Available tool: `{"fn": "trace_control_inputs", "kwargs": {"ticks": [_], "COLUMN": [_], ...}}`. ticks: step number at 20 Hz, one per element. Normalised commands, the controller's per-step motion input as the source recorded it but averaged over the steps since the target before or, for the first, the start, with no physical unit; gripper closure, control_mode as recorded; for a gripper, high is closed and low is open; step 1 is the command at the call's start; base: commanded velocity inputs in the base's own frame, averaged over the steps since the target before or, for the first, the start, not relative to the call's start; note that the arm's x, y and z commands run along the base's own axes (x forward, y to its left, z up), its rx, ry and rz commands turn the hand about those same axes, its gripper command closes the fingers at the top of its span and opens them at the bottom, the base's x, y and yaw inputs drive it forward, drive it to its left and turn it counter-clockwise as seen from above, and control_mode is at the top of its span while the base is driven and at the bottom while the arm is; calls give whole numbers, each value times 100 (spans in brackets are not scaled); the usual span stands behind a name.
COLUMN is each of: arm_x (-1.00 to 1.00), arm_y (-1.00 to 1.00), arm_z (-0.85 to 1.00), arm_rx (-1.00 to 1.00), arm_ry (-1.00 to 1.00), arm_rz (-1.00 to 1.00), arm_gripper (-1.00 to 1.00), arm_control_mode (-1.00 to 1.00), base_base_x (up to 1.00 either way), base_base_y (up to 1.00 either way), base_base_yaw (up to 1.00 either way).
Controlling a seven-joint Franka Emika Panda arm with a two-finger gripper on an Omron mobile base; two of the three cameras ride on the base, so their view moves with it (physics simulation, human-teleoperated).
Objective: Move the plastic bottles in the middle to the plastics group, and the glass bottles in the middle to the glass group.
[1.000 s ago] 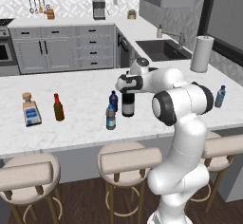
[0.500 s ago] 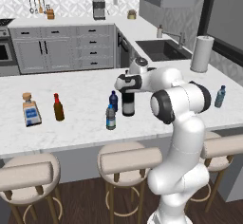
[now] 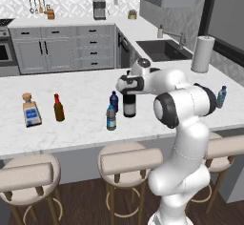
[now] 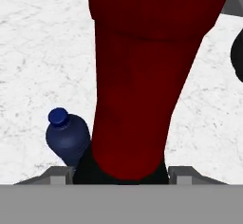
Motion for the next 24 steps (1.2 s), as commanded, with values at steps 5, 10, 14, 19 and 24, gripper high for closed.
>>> {"fn": "trace_control_inputs", "kwargs": {"ticks": [5, 10, 14, 19, 24], "arm_x": [-48, -46, -62, -80, -70], "arm_y": [-16, -21, -4, 8, 29], "arm_z": [18, 29, 27, 19, 29], "arm_rx": [0, 0, 0, 3, 16], "arm_ry": [-1, -4, -3, -1, 0], "arm_rz": [2, 3, 4, 2, 0], "arm_gripper": [100, 100, 100, 100, 100], "arm_control_mode": [-100, -100, -100, -100, -100], "base_base_x": [0, 0, 0, 0, 0], "base_base_y": [0, 0, 0, 0, 0], "base_base_yaw": [0, 0, 0, 0, 0]}}
